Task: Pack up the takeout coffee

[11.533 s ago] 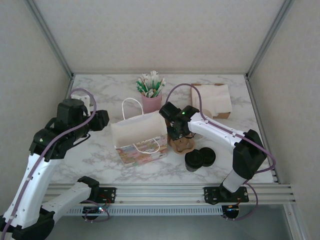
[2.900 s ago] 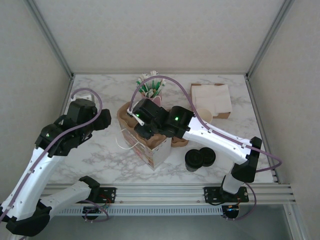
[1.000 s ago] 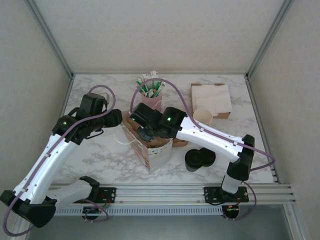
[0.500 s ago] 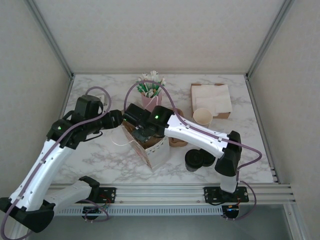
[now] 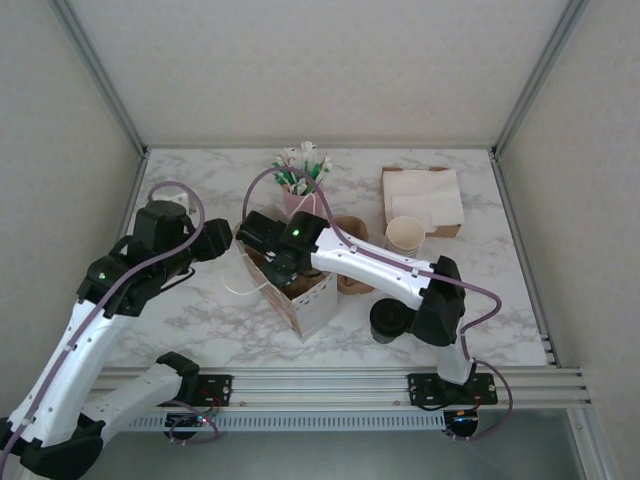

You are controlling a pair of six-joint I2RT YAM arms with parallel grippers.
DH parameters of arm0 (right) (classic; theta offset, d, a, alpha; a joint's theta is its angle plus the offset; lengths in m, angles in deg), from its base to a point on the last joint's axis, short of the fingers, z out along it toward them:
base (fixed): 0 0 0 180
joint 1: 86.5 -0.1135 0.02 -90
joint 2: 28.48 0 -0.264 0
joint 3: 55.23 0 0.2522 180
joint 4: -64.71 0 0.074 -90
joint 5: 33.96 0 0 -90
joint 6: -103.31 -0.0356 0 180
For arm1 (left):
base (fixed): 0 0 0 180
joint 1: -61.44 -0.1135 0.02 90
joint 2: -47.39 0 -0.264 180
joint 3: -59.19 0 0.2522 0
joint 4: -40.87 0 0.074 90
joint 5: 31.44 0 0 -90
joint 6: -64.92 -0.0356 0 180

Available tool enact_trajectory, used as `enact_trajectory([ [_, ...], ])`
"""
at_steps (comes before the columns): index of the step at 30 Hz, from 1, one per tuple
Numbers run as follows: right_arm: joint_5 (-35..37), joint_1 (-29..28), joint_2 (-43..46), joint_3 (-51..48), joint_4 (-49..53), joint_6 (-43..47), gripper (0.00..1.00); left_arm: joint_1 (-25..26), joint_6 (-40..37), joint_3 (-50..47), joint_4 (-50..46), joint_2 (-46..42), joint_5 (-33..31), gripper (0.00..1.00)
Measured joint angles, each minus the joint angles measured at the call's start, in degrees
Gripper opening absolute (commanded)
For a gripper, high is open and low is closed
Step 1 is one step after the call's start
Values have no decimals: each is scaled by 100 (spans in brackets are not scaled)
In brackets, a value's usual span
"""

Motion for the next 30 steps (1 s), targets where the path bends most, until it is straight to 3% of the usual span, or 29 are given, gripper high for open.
enact_trajectory([
  [14, -103, 66, -728, 302, 81, -129, 31, 0, 177, -170, 0, -527, -914, 68],
  [30, -348, 229, -1178, 122, -295, -321, 32, 0, 214, -195, -28, -581, -1117, 69],
])
